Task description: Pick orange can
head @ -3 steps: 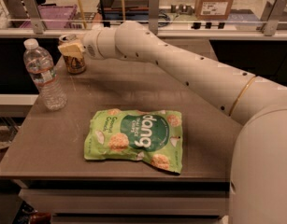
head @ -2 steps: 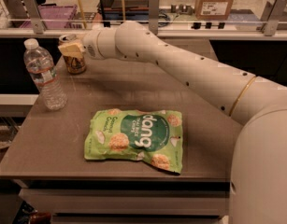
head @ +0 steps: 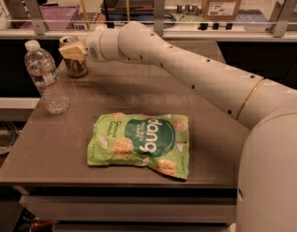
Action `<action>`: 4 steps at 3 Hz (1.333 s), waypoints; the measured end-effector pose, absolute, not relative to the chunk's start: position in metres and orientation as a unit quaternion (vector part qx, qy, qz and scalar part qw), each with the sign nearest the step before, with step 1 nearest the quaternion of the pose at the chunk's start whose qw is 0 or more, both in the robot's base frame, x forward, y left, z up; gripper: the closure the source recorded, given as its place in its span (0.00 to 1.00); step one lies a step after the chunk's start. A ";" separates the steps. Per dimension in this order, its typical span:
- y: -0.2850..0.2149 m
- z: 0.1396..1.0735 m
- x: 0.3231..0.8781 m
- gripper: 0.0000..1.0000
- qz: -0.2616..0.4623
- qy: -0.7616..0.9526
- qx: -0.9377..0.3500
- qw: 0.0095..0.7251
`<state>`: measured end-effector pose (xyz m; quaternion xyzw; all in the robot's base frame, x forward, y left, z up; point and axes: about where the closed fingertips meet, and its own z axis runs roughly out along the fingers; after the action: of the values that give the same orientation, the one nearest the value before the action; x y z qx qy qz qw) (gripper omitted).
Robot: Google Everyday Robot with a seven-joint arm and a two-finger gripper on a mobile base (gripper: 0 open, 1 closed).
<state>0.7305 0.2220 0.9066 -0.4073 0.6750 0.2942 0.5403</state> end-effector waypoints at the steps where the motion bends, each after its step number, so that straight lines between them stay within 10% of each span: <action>1: 0.225 0.917 0.727 1.00 0.288 0.677 -0.416 0.535; 4: 0.208 1.006 0.699 1.00 0.265 0.648 -0.490 0.520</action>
Offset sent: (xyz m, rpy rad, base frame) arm -0.0214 -0.0108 0.0587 -0.1031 0.0105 0.0959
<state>0.6988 0.2078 1.0056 -0.4897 0.6476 0.2646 0.5204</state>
